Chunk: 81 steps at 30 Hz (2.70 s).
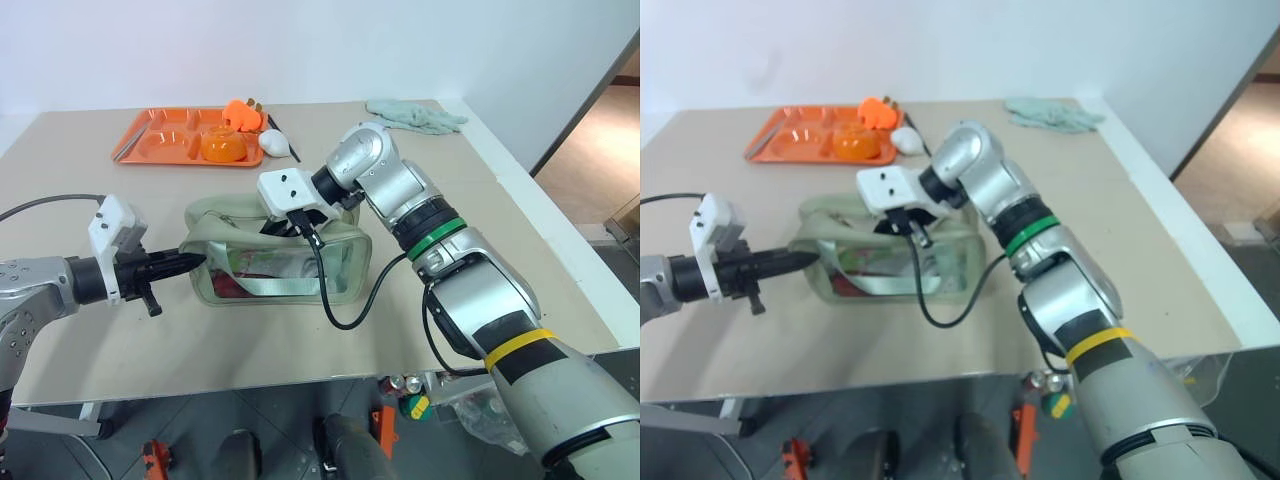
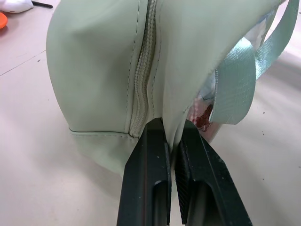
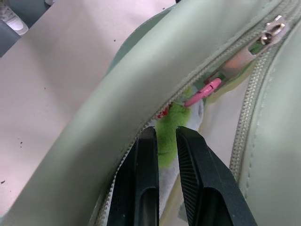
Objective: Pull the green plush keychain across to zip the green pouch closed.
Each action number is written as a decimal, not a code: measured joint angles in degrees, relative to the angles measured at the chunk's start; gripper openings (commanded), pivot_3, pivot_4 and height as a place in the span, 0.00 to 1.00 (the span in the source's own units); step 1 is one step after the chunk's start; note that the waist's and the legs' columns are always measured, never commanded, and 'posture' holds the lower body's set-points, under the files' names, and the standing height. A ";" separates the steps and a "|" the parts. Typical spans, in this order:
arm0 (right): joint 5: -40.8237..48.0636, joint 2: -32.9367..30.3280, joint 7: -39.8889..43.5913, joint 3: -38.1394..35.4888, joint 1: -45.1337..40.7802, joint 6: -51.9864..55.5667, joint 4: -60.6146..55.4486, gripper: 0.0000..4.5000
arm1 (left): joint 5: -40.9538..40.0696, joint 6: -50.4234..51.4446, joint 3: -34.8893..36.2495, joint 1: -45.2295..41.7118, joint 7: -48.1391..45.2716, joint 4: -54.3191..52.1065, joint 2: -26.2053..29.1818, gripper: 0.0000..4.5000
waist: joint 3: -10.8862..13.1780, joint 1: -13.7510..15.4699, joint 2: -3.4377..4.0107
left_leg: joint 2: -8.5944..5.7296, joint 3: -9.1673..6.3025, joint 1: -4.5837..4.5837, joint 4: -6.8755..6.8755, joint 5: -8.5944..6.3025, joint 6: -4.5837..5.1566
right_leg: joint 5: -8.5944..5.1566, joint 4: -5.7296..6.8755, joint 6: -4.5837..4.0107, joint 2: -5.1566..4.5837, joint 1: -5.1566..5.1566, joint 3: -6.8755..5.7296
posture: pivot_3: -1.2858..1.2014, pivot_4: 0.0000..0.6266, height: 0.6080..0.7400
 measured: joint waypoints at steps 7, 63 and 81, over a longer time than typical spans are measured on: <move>0.04 0.07 0.14 -0.07 0.95 0.11 -1.35 0.16 | -0.01 0.03 -0.01 0.01 0.27 -0.05 0.00 0.00 | 0.00 0.00 0.00 | 0.01 -0.01 0.00 0.00 0.00 0.00 | 0.00 0.00 -0.01 0.02 0.00 -0.01 | 0.52 0.24 1.00; 4.63 -1.84 1.03 -3.78 1.15 8.06 -5.74 0.16 | -0.47 -0.14 -0.03 0.05 0.08 -0.07 0.00 0.00 | 0.01 0.00 0.01 | 0.00 -0.03 -0.03 -0.02 0.00 0.00 | -0.02 -0.01 -0.02 0.00 -0.02 -0.04 | 0.52 0.24 1.00; 8.99 -0.95 0.53 -6.62 1.15 21.89 -7.61 0.36 | -0.44 -0.36 -0.11 0.06 0.01 -0.08 0.00 0.00 | 0.01 0.01 0.01 | 0.00 -0.06 -0.06 -0.03 0.00 0.00 | -0.04 -0.01 -0.04 -0.01 -0.04 -0.07 | 0.52 0.24 1.00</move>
